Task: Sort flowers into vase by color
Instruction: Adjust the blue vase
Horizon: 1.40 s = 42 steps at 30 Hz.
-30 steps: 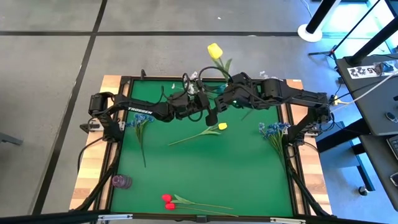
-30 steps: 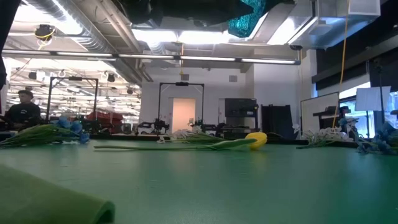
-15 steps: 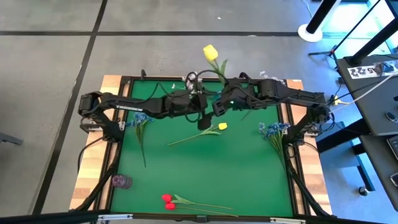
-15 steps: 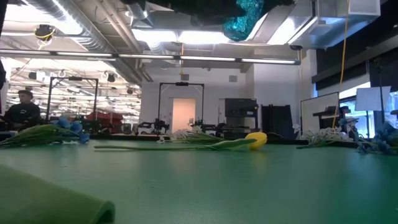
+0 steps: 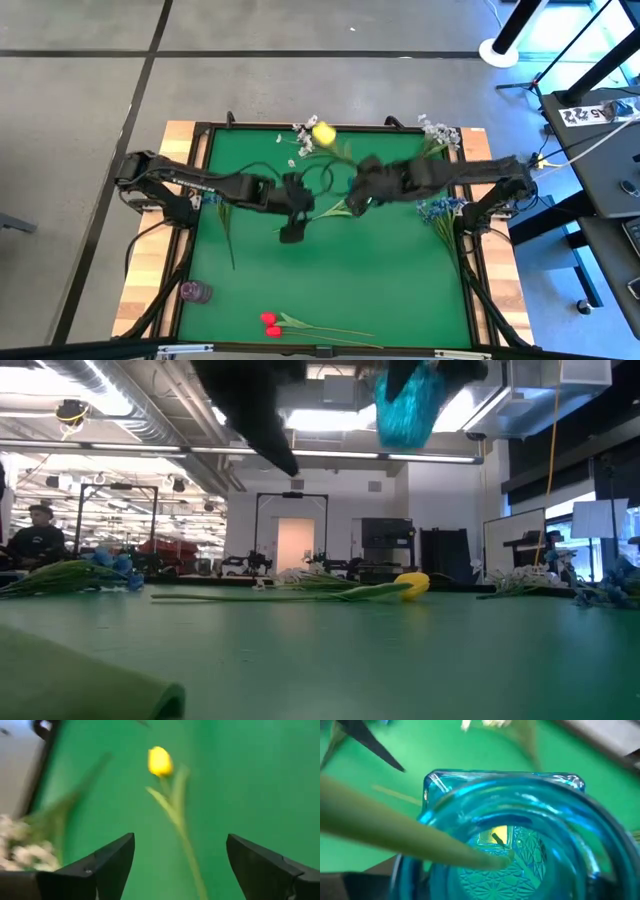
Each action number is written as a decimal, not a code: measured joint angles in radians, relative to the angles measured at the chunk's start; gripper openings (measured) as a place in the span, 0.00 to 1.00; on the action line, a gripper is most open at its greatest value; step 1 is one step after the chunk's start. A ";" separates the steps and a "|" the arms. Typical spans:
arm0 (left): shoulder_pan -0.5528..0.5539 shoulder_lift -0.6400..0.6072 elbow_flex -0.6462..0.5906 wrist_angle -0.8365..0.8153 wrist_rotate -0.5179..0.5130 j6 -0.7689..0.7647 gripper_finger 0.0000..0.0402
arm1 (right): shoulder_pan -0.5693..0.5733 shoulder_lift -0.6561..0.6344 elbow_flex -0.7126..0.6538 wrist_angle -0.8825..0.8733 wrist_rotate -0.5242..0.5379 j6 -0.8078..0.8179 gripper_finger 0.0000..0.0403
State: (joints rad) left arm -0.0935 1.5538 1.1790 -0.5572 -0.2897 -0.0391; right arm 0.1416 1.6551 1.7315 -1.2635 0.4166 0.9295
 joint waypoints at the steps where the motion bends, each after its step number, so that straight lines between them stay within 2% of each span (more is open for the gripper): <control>1: -0.025 -0.003 0.002 -0.027 0.001 -0.037 0.77 | 0.022 0.003 -0.044 0.036 -0.009 0.012 0.78; 7: -0.174 -0.006 0.000 -0.246 -0.002 -0.297 0.77 | 0.132 0.006 -0.334 0.311 -0.041 0.090 0.78; 11: -0.268 -0.007 0.000 -0.306 -0.003 -0.453 0.77 | 0.154 0.024 -0.494 0.473 -0.042 0.136 0.78; 16: -0.344 -0.009 0.000 -0.316 -0.004 -0.573 0.76 | 0.175 0.035 -0.605 0.513 -0.084 0.196 0.79; 19: -0.357 -0.019 0.000 -0.331 -0.021 -0.623 0.75 | 0.176 0.035 -0.620 0.471 -0.145 0.198 0.80; 26: -0.421 -0.024 0.000 -0.322 -0.036 -0.717 0.74 | 0.172 0.035 -0.622 0.507 -0.208 0.217 0.81; 30: -0.474 -0.024 0.000 -0.293 -0.044 -0.798 0.74 | 0.173 0.035 -0.619 0.524 -0.234 0.225 0.89; 34: -0.509 -0.024 0.000 -0.282 -0.098 -0.847 0.74 | 0.173 0.035 -0.596 0.523 -0.235 0.224 0.98; 39: -0.543 -0.024 0.000 -0.200 -0.101 -0.903 0.74 | 0.173 0.035 -0.541 0.473 -0.243 0.218 0.96; 42: -0.561 -0.017 0.000 -0.164 -0.154 -0.904 0.74 | 0.173 0.035 -0.506 0.415 -0.244 0.215 0.95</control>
State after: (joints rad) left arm -0.6548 1.5368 1.1790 -0.7210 -0.4441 -0.9433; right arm 0.3145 1.6897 1.2256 -0.8480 0.1728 1.1446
